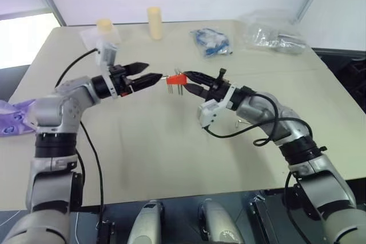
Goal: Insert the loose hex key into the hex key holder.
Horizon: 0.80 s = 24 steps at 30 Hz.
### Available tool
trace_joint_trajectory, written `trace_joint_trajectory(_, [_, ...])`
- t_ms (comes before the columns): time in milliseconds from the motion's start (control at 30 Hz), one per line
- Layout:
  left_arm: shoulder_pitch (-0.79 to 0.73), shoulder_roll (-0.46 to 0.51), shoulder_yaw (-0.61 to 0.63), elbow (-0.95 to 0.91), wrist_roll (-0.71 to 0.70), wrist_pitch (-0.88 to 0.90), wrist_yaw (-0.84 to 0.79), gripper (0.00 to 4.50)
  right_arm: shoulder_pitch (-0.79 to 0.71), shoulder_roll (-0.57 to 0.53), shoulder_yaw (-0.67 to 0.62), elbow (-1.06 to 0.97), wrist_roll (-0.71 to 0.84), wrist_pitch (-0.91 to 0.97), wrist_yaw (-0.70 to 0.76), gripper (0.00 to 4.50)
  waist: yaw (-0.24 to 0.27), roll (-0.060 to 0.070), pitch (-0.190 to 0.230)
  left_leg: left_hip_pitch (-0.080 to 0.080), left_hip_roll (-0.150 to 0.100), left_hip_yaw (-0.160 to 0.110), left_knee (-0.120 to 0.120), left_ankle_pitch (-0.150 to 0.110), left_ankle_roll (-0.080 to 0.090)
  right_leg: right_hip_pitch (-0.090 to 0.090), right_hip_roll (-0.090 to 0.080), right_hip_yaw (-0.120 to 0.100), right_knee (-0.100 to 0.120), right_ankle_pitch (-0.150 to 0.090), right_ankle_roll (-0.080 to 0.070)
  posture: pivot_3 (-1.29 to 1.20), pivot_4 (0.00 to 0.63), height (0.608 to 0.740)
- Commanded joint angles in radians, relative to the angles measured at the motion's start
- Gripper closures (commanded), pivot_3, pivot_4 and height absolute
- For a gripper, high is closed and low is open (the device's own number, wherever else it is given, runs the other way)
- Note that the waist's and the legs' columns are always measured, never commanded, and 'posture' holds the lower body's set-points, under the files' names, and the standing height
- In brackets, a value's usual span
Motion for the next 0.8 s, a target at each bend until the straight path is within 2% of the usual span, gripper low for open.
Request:
trace_joint_trajectory(33, [-0.035, 0.04, -0.045, -0.008, -0.022, 0.038, -0.112, 0.0, -0.045, -0.006, -0.018, -0.024, -0.023, -0.01, -0.058, 3.43, 0.0, 0.0, 0.0, 0.0, 0.0, 0.0, 0.0, 0.0, 0.0, 0.0, 0.0, 0.0, 0.0, 0.0, 0.0, 0.0, 0.15, 0.74])
trace_joint_trajectory(267, [-0.059, 0.037, -0.063, 0.017, -0.005, 0.014, -0.15, 0.0, -0.083, -0.003, -0.001, 0.002, -0.014, -0.018, -0.063, 3.43, 0.0, 0.0, 0.0, 0.0, 0.001, 0.0, 0.0, 0.0, 0.0, 0.0, 0.001, 0.0, 0.0, 0.0, 0.0, 0.0, 0.15, 0.74])
trace_joint_trajectory(800, [-0.096, -0.011, -0.044, 0.066, 0.014, -0.04, -0.111, 0.0, -0.071, -0.001, 0.02, -0.002, 0.022, -0.036, -0.013, 3.43, 0.0, 0.0, 0.0, 0.0, 0.0, 0.0, 0.0, 0.0, 0.0, 0.0, 0.0, 0.0, 0.0, 0.0, 0.0, 0.0, 0.15, 0.74])
